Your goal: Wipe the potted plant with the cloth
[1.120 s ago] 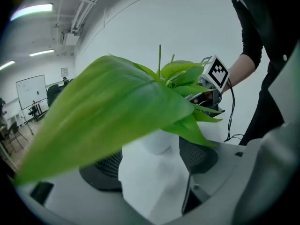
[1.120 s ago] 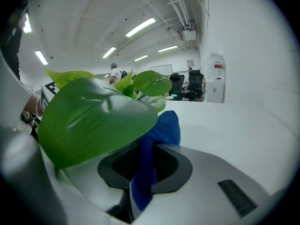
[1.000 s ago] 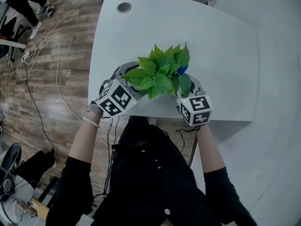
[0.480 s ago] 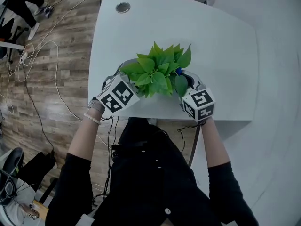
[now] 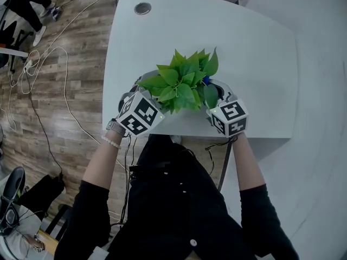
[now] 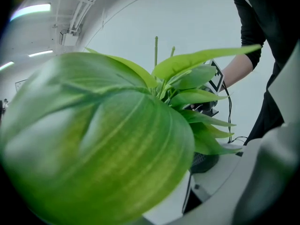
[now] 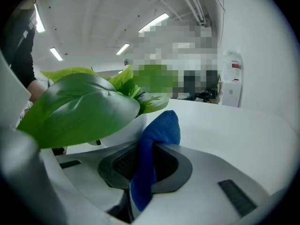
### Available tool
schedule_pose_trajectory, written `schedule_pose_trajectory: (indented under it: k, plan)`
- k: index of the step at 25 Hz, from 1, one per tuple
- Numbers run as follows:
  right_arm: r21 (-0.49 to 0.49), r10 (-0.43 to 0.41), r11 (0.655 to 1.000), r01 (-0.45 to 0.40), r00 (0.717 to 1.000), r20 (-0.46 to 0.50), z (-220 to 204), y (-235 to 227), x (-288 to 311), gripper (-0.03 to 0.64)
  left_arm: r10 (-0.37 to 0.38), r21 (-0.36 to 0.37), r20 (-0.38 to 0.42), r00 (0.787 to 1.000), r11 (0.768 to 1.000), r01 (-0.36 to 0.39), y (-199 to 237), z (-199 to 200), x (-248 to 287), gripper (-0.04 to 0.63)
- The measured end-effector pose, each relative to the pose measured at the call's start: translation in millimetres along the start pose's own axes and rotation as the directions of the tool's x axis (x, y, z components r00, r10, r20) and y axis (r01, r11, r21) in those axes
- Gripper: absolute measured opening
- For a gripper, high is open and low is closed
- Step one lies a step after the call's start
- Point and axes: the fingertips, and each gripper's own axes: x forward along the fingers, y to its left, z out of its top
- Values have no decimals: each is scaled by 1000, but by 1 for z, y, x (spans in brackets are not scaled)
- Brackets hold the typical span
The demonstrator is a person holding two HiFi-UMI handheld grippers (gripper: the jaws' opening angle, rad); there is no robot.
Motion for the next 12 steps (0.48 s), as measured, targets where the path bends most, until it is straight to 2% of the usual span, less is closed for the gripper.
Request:
schedule_pose_trajectory:
  k: [6, 12]
  plan:
    - [-25, -25, 999, 25, 1000, -5, 3, -5, 5, 84, 149, -69, -6, 989, 986, -150, 0, -2, -7, 383]
    - [2, -46, 999, 46, 999, -14, 4, -8, 12, 84, 279, -192, -29, 960, 941, -279, 0, -6, -17, 383]
